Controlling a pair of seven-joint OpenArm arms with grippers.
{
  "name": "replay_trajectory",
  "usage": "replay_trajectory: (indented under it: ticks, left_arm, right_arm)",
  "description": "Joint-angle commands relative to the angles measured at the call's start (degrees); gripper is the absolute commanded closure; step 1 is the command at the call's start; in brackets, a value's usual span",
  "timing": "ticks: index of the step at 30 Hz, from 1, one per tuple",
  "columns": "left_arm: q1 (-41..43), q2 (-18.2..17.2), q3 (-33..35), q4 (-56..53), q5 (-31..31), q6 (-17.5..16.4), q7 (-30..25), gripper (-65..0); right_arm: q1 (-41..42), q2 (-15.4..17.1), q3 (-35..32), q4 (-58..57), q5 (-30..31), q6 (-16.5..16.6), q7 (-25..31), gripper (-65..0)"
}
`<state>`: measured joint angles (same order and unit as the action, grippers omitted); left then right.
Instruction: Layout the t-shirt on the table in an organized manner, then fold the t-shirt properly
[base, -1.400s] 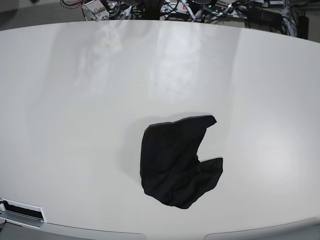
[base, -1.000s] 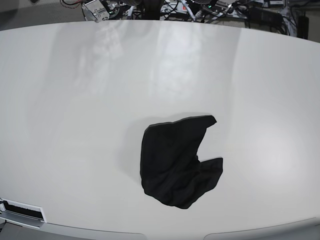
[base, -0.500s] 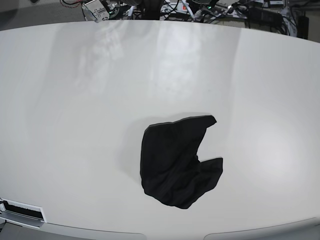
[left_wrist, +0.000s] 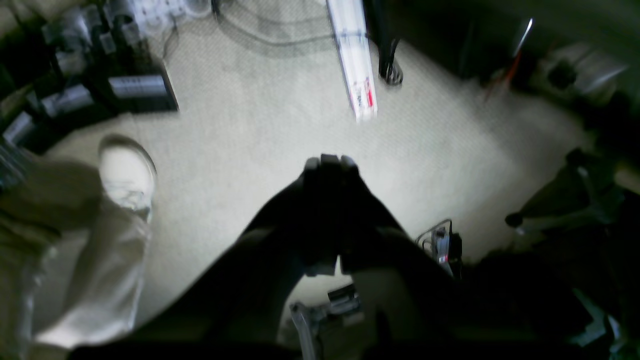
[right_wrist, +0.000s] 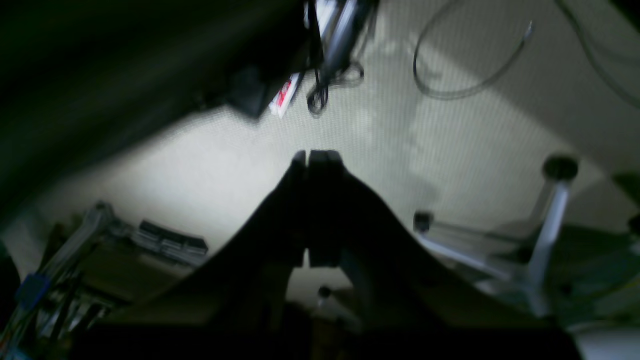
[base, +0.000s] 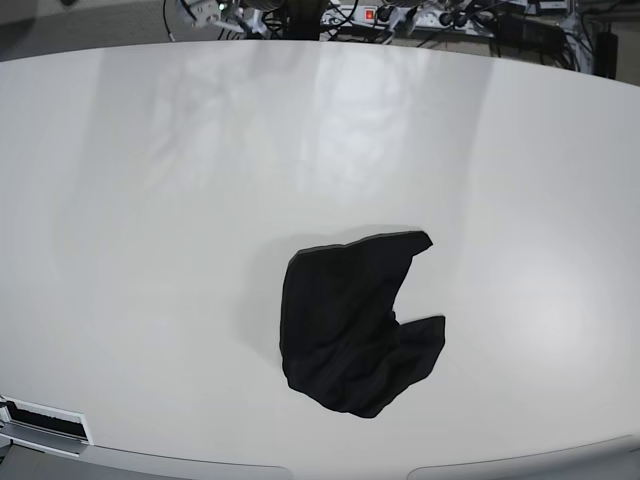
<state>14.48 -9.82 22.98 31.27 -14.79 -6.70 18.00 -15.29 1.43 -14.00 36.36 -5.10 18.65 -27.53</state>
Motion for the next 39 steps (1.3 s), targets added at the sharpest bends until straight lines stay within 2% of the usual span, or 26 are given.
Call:
replay_trajectory:
  ticks: [1, 5, 10, 18, 23, 27, 31, 35, 39]
  left_arm:
    - [1.44, -0.39, 0.15, 1.73, -0.31, -0.59, -0.17, 0.0]
    - [6.97, -3.3, 0.15, 9.18, -0.33, -0.59, -0.33, 0.0]
    - [15.45, -9.6, 0.15, 22.95, -0.33, -0.61, 2.69, 0.0]
    - [29.59, -20.59, -0.85, 50.21, -0.31, -0.55, 6.62, 0.0]
    - [38.77, -24.83, -8.9, 67.58, -0.33, -0.57, 8.22, 0.0]
    - [44.0, -25.4, -19.39, 80.61, -2.91, -1.01, 8.28, 0.0]
    - [44.98, -25.4, -27.76, 91.71, -7.23, -1.44, 8.63, 0.0]
    - [41.88, -24.83, -31.01, 97.18, -6.84, -1.09, 7.28, 0.0]
    - [34.71, -21.44, -31.04, 97.46, -6.32, -1.01, 7.37, 0.0]
  right_arm:
    - [-1.9, 0.04, 0.07, 1.84, 0.15, 0.31, 0.15, 0.0]
    - [-8.44, 0.68, 0.07, 9.53, 0.17, -1.11, 0.5, 0.0]
    - [-17.79, 1.97, 0.07, 23.89, 0.42, -1.07, -7.08, 0.0]
    - [-37.0, 9.99, 0.07, 54.47, 0.59, -4.57, -8.85, 0.0]
    - [-48.13, 14.56, 0.07, 74.47, 0.33, -7.89, -9.86, 0.0]
    - [-53.11, 15.89, 0.07, 88.8, -1.99, -9.44, -9.9, 0.0]
    - [-53.27, 15.89, 0.07, 98.64, -7.08, -10.38, -10.69, 0.0]
    - [-49.94, 15.87, 0.07, 98.64, -8.83, -10.34, -6.21, 0.0]
    - [-42.49, 15.87, 0.07, 98.64, -8.68, -10.32, -3.06, 0.0]
